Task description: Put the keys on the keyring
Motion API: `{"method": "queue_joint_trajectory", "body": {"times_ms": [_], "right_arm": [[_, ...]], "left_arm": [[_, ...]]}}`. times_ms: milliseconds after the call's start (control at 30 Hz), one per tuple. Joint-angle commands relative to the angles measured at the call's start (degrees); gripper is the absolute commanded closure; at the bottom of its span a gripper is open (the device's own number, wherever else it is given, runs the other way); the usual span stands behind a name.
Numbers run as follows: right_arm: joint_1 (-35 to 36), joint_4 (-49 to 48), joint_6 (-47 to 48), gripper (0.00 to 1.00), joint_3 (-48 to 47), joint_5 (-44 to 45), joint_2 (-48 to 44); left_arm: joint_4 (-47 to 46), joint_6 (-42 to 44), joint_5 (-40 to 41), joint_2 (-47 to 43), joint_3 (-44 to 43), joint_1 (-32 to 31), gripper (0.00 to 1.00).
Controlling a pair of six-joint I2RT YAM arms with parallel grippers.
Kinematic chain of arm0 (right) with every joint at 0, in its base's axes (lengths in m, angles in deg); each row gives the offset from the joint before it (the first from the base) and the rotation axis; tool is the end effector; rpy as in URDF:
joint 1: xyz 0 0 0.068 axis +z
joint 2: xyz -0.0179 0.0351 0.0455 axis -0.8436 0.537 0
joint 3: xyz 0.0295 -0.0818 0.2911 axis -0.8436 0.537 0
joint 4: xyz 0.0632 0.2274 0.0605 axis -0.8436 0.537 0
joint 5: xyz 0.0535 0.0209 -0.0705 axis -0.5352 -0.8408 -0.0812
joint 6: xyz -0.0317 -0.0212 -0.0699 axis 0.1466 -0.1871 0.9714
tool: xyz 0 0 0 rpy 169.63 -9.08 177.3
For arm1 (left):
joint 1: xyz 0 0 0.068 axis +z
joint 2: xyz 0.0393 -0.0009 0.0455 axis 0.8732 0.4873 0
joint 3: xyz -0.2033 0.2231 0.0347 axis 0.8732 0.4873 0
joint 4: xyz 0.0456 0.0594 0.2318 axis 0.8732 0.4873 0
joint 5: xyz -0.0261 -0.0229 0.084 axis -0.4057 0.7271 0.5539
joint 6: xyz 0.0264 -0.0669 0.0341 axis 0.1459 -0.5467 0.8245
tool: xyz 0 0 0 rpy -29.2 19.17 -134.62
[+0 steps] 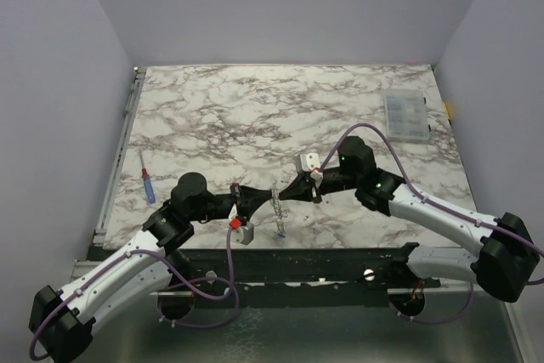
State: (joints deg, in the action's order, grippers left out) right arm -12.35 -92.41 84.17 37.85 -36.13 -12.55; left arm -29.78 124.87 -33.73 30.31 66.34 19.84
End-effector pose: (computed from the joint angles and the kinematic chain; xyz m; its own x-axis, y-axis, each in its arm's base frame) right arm 0.1379 0.2123 0.3071 0.1692 -0.1867 -0.9677 -0.9808 -0.1289 -0.1466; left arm 0.0760 -0.1266 0.2716 0.7672 0.1768 -0.6166 0.6306 -0.0320 0.7754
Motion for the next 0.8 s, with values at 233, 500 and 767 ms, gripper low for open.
{"method": "queue_joint_trajectory", "body": {"times_ms": [233,500,767], "right_arm": [[0.1,-0.2,1.1,0.99,-0.7,1.3,1.2],[0.1,0.4,1.2,0.99,-1.4,1.5,2.1],[0.1,-0.5,1.2,0.99,-1.0,1.6,0.6]], "left_arm": [[0.6,0.0,0.0,0.1,-1.9,-0.1,1.0],[0.6,-0.3,-0.3,0.4,-2.0,-0.1,1.0],[0.7,-0.5,-0.9,0.8,-2.0,-0.1,1.0]]}}
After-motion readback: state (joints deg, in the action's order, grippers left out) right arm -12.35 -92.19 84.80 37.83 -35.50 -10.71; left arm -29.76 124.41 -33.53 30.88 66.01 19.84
